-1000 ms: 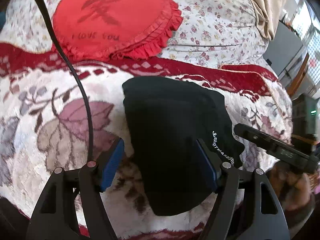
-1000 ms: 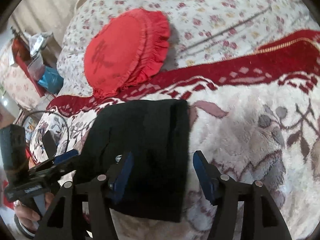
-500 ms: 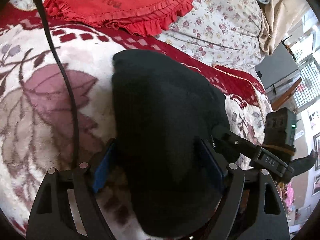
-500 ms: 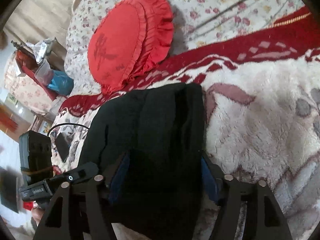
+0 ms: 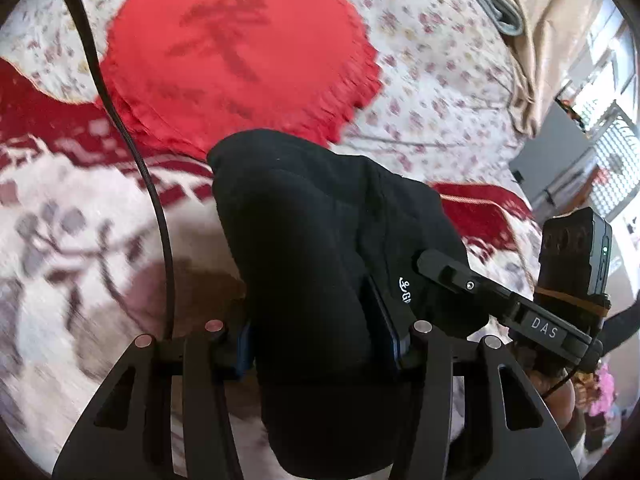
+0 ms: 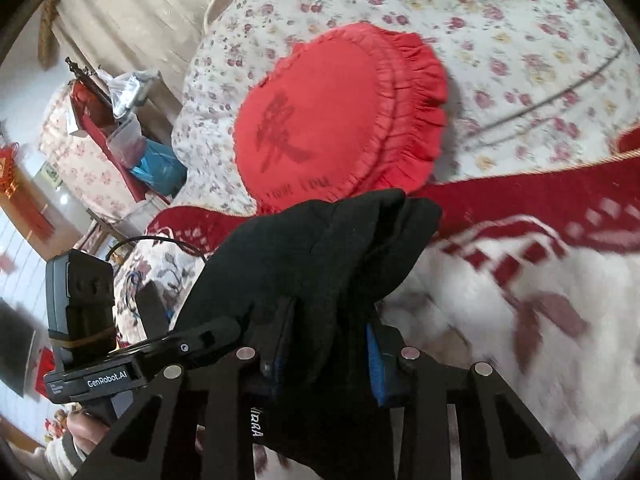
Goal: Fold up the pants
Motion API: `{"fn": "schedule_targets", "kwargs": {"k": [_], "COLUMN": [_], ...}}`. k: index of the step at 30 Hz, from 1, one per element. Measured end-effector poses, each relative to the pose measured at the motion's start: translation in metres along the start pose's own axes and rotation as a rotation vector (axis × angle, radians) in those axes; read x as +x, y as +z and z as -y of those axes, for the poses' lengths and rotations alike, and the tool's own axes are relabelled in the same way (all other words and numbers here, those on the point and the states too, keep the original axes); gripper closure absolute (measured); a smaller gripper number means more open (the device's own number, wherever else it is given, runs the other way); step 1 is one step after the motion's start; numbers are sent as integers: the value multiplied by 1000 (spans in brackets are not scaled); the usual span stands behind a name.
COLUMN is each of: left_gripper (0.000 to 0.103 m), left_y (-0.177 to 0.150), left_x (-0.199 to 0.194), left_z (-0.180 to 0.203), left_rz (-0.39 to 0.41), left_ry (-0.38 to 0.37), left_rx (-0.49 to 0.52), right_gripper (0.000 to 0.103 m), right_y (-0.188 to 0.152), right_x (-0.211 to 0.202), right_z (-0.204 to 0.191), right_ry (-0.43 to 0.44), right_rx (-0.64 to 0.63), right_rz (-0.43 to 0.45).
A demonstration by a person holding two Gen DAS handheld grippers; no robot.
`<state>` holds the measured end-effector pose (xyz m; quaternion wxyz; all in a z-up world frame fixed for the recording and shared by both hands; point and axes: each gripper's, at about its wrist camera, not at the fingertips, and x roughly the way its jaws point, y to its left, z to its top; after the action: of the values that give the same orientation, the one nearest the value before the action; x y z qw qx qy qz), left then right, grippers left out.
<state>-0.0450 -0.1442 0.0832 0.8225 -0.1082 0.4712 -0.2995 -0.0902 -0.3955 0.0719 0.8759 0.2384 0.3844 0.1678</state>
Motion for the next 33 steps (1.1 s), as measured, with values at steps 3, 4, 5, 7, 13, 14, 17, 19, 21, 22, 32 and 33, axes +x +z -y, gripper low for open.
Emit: {"fn": "schedule_targets", "kwargs": {"k": [3,4,5,7,13,14,17,19,21,22,32,33], "left_gripper": [54,54,54,53,38,38,38,38,38,38,38,38], "left_y": [10,11,10,6,3,3,4,5,3,2,-15,-17], "left_x": [10,16,21,33,31,29,23,18,13,10,-15,-17], "left_z": [-20,-28,-35,-52,-55,-53,-45,-39,-34,-32,-20,-19], "left_rz": [-10,-26,-40,-76,-48,-45,-29,-4,17,25,81,85], "left_ry": [54,76,89,98,122,133,165,198,221,236,326,333], "left_rx": [-11,-20,-29,-63,-35,-25,-4,11,24,32,82,85], "right_gripper": [72,72,72,70,59,59,59,59,59,59,59,59], "right_y": [9,9,8,3,-3,-2,2,2,1,0,-33,-31], "right_x": [31,43,50,67,59,54,35,24,17,17,45,42], "right_z": [-1,0,3,8,15,11,-9,-22,-35,-42,-47,-49], "right_ry": [2,-5,-12,-62,-96,-113,-157,-153,-146,-144,-219,-219], "right_rx": [11,16,19,13,22,7,-72,-107,-148,-169,-209,-204], "right_rz": [-25,-47,-63,-104,-111,-103,-71,-50,-42,-45,-137,-133]}}
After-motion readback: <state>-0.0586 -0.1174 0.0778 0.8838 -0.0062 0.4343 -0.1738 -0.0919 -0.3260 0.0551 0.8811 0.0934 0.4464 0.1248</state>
